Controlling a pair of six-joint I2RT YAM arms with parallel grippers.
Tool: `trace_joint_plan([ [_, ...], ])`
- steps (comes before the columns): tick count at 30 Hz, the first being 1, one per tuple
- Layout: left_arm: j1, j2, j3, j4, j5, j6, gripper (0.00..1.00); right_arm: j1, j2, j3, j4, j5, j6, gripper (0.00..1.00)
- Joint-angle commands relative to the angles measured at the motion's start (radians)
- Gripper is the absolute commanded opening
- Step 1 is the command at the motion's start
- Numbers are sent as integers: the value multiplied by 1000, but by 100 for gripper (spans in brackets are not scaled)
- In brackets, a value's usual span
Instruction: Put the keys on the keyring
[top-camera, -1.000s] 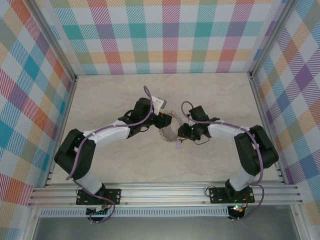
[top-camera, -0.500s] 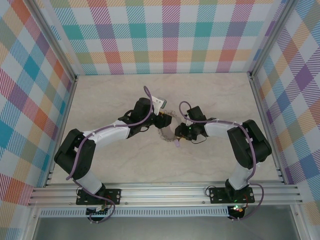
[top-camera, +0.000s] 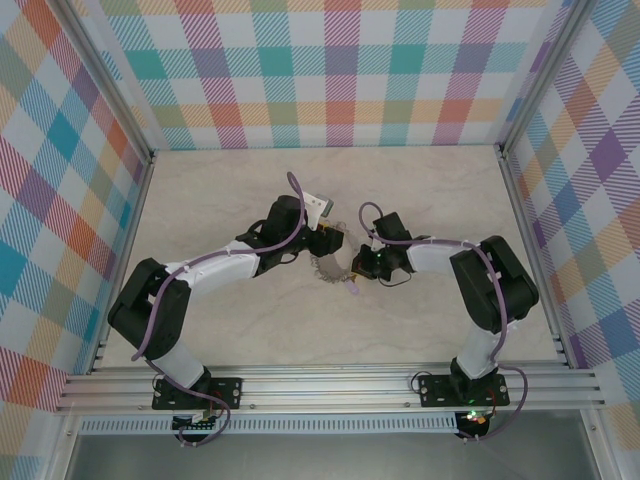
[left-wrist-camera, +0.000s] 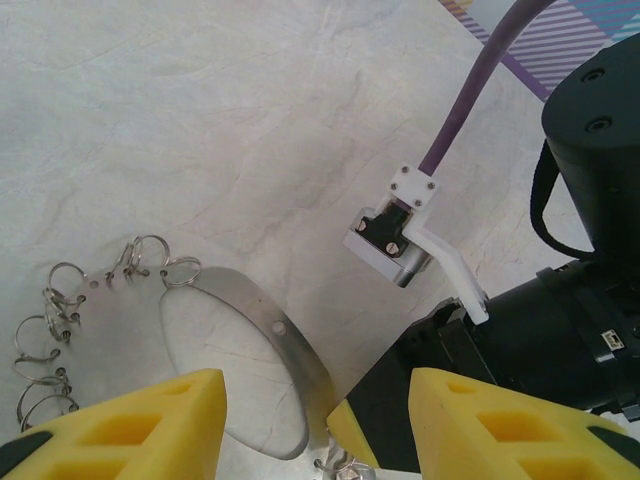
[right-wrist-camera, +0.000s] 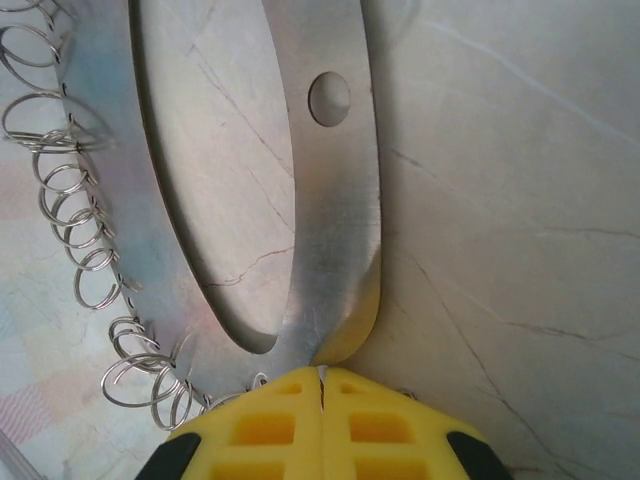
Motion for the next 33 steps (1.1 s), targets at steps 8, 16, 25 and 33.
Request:
trace_joint_plan([
  [8,10,-50,-7,7,5,-1,52,-61,-77,29,-3,-83,0,0],
  [16,10,-51,-3,1,21,0,52,-77,-163,50,-68,-94,-76,0],
  [25,11,-64,-5,-12,38,1,53,-99,-278,45,-83,-114,-222,0],
  [33,10,-81,-4,2,59,-27,55,-132,-368,46,-76,-117,-298,0],
])
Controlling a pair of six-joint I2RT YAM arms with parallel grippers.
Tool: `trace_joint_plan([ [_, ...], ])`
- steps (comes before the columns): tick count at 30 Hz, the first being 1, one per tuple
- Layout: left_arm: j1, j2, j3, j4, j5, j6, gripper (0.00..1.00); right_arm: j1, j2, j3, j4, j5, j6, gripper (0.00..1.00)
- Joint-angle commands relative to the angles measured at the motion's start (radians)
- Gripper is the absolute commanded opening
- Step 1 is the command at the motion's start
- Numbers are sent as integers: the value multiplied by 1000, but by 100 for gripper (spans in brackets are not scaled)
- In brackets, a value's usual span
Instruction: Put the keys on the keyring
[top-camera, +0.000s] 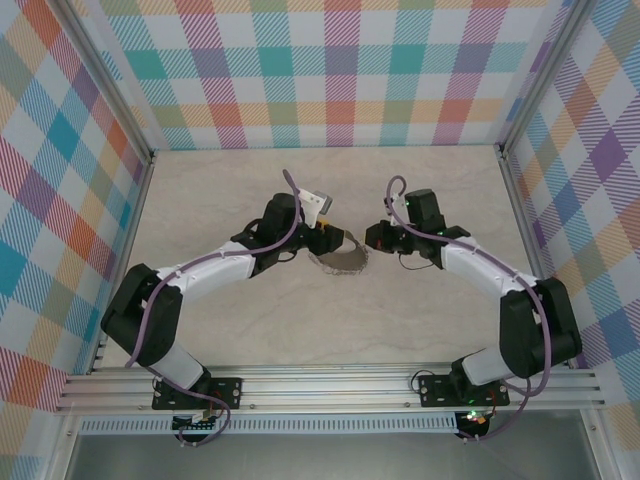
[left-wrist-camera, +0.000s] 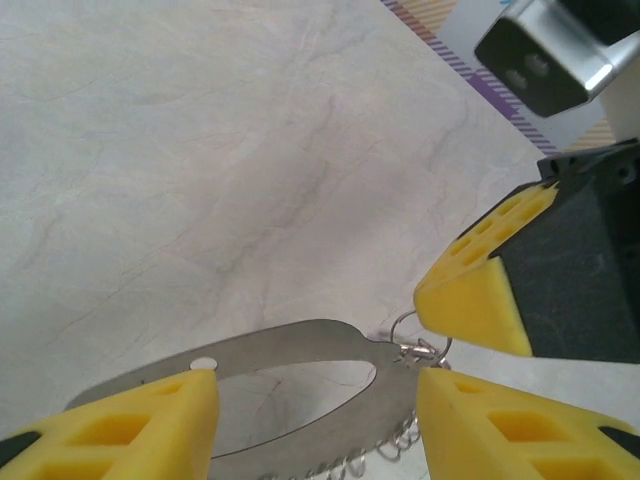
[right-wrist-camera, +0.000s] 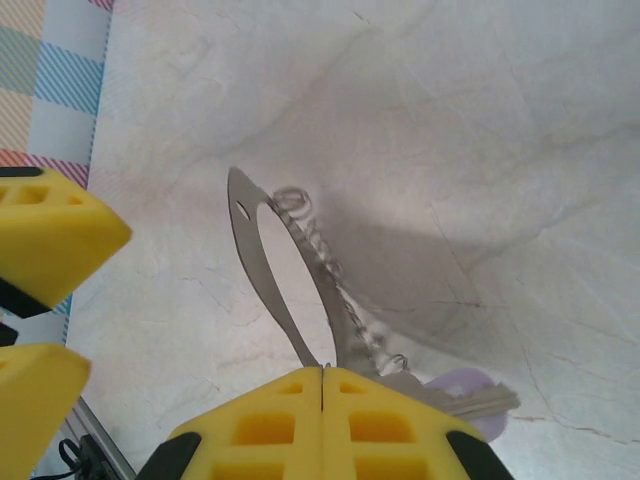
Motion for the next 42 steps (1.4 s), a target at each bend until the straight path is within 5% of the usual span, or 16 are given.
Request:
trace_joint_plan([
  [1,8,-37,-1,5,29,-23,56,-18,-42,18,5,-23,-61,0],
  [18,7,-40,43,33,123,-128,63,-35,-137,122,-112,121,11,0],
  [30,-10,-16,69,-1,123,-109,64,-35,-103,139,-121,80,137,0],
  [42,-41,53,94,165,156,-426,64,-34,-113,86,-54,67,154,0],
])
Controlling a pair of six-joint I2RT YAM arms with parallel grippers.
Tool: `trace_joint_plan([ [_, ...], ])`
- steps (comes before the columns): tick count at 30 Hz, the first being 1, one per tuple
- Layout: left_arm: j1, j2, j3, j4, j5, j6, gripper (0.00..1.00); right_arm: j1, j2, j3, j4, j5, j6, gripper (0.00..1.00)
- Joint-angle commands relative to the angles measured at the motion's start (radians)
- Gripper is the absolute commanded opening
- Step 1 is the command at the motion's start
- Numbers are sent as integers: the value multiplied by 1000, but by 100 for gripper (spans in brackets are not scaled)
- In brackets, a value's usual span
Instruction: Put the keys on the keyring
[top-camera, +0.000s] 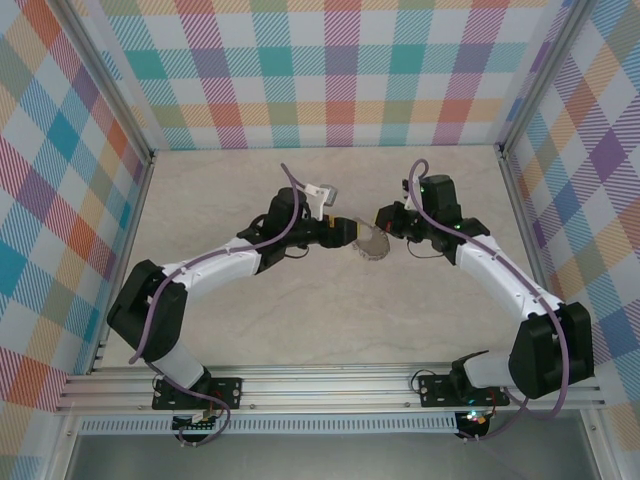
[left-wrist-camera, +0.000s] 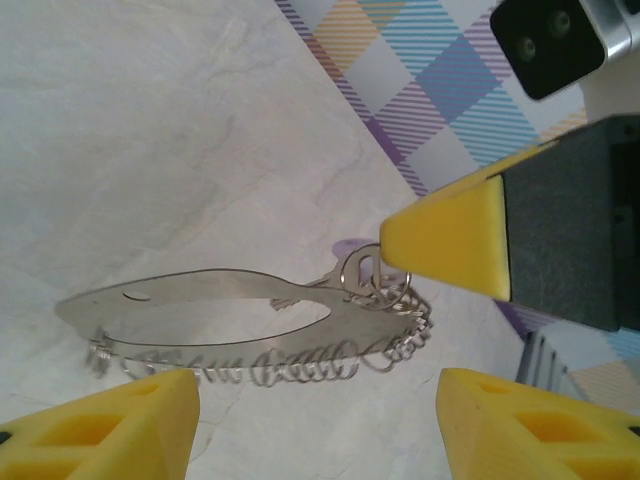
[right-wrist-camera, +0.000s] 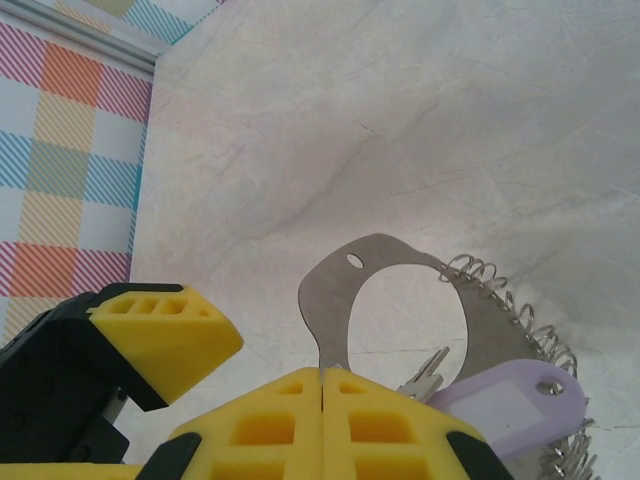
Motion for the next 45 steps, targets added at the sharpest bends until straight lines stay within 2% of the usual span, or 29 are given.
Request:
trace_joint_plan([
  [1,-9,9,37,85,17,-142,64,-5,-11,-16,57,-17,2,0],
  [9,-9,22,110,4,14,-265,63,-6,-13,-37,117,-31,-62,0],
  [13,-9,22,134,-34,-25,-360,62,-5,-17,-39,124,-17,-109,0],
  [19,-9,17,140,-30,-27,-418,62,-5,-5,-28,117,-4,-87,0],
  [23,-9,-3,131,-76,-40,-312,61,-6,-2,-9,93,17,-47,0],
  [26,-9,-36,113,-132,-69,-158,59,-5,7,13,71,17,-2,0],
  [30,-9,-83,65,-163,-90,54,50,-5,19,25,59,15,81,0],
  [33,-8,-101,57,-189,-89,161,46,-6,31,22,71,6,152,0],
  [45,-19,-49,90,-144,-20,295,40,1,42,10,103,-4,282,0],
])
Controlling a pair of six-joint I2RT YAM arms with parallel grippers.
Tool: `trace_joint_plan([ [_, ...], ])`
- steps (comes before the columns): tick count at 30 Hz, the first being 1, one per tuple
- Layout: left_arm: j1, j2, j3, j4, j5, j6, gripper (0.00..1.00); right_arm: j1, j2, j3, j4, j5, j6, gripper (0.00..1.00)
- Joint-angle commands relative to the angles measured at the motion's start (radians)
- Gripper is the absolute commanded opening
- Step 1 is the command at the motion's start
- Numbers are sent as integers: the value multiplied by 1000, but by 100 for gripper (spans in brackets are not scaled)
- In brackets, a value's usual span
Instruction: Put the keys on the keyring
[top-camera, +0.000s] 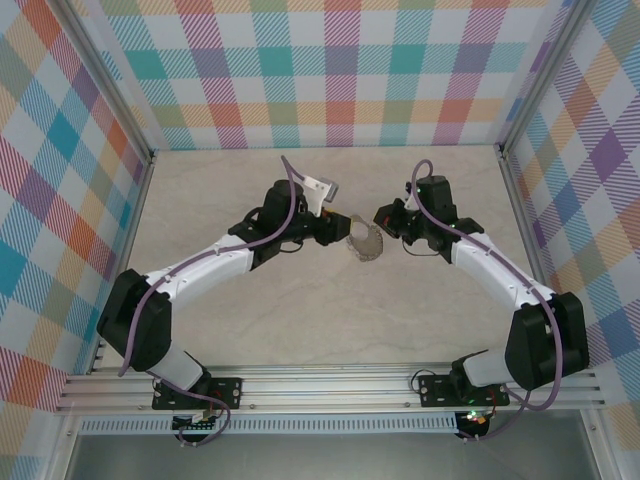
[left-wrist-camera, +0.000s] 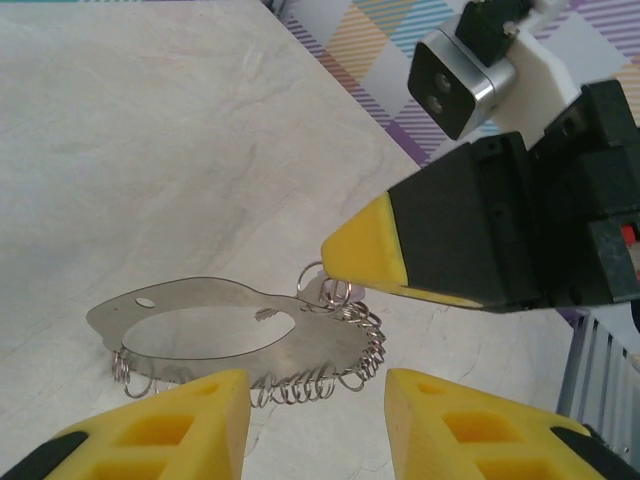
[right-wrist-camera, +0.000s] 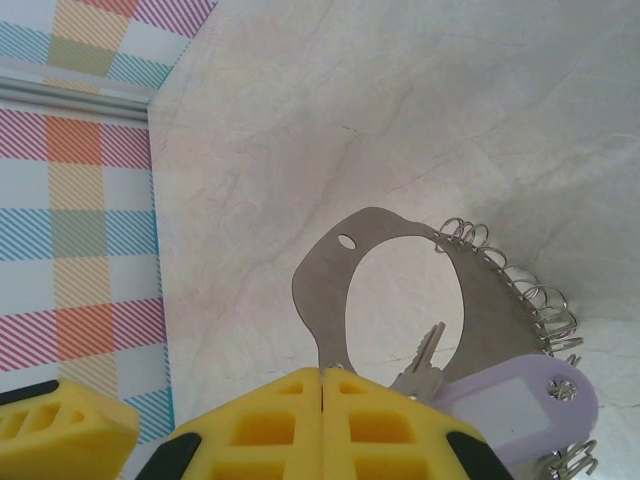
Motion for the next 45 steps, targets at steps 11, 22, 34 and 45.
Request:
trace_joint_plan([
  [11,-53,106,82,47,71,79,40,33,-13,48,37,-7,57,0],
  [22,-66,149,100,60,65,84,40,47,-18,52,35,1,58,0],
  [34,-73,171,101,64,-24,112,40,56,-14,59,35,0,56,0],
  [45,-76,194,110,93,-65,110,41,64,-8,56,35,2,56,0],
])
